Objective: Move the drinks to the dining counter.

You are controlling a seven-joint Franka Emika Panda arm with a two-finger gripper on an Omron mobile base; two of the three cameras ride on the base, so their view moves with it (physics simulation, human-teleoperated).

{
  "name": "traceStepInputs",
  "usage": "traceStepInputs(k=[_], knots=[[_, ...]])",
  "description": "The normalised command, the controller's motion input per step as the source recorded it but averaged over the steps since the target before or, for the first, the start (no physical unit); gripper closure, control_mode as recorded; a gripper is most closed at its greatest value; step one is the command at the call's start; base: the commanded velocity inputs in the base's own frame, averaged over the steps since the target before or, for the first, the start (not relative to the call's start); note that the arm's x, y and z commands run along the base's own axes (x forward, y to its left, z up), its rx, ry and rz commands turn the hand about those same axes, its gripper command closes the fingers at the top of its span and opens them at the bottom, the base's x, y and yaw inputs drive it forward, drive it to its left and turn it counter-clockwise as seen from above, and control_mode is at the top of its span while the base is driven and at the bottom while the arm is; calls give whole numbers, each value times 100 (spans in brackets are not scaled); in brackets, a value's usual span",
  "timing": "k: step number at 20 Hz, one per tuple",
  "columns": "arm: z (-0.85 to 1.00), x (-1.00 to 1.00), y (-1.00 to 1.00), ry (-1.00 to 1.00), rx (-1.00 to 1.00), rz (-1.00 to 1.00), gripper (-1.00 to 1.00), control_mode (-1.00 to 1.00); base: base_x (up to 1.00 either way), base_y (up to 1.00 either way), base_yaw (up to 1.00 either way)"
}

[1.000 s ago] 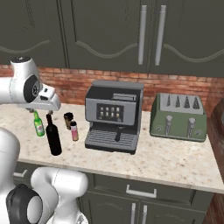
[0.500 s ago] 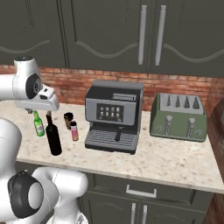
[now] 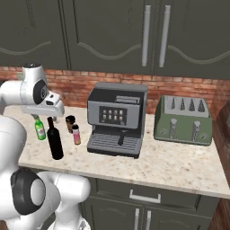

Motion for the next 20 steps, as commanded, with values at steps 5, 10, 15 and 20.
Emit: traceStepInputs(k=[5,10,15,20], knots=[[-14,8,0,-7,0,0,-100,-100,0,0,0],[-4,11,0,-3,0,0,-100,-100,0,0,0],[-5,15,0,0,0,0,-100,-100,0,0,0],[-5,16,0,0,0,0,-100,-100,0,0,0]])
